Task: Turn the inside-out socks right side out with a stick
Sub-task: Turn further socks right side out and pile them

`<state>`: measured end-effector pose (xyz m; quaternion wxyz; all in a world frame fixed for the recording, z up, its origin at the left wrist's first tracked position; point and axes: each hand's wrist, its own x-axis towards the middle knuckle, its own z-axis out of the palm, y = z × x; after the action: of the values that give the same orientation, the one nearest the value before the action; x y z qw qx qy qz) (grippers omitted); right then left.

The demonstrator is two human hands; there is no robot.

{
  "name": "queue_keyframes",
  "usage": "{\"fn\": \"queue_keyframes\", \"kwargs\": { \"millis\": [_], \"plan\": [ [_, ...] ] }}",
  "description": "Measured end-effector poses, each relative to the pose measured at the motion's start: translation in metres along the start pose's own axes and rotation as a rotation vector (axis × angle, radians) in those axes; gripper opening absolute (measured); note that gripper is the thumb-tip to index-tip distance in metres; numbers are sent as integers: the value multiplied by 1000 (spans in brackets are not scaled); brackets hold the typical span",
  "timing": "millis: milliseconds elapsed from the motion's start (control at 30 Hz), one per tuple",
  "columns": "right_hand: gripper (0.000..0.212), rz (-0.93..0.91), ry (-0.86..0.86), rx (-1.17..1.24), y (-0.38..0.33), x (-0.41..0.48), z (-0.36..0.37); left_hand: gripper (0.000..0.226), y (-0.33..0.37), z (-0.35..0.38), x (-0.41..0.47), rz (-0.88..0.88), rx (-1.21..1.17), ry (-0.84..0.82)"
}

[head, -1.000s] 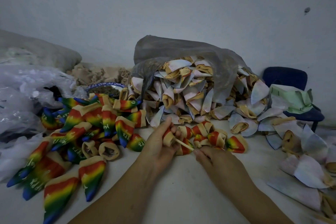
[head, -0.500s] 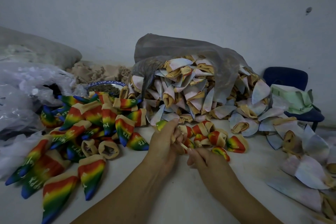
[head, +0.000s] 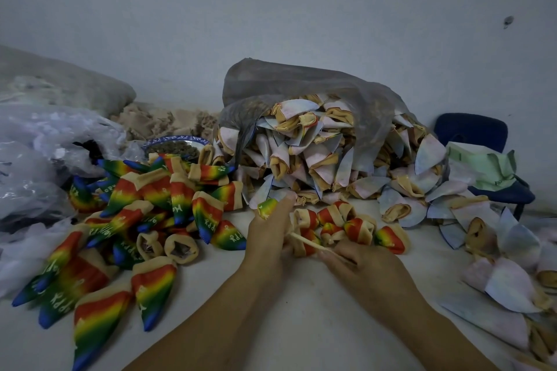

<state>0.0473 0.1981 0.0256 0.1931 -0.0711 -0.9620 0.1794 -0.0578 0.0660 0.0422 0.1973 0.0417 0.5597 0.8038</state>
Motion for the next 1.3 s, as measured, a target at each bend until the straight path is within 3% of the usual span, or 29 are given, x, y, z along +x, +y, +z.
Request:
{"fn": "queue_keyframes", "kwargs": {
  "millis": [67,300,433,567,833,1133,1300],
  "plan": [
    [56,-7,-6,25,-5,0,3,38,-2,-1,0,25,-58,-32],
    [60,88,31,278,-31,-3,19,63,-10,10,6,70,-56,-5],
    [38,171,26,339,-36,-4,24,65,-10,12,5,88,7,35],
    [32,209,33,307,-38,-5,28,54,-9,14,4,61,66,123],
    [53,135,-57,110,-23,-2,10,52,-8,9,-7,153,-3,97],
    [36,185,-41,119,-32,-4,14,56,-8,7,-6,276,-71,73],
    [36,149,-16,79,-30,-4,11,52,-9,7,-5,231,-51,58]
  ]
}}
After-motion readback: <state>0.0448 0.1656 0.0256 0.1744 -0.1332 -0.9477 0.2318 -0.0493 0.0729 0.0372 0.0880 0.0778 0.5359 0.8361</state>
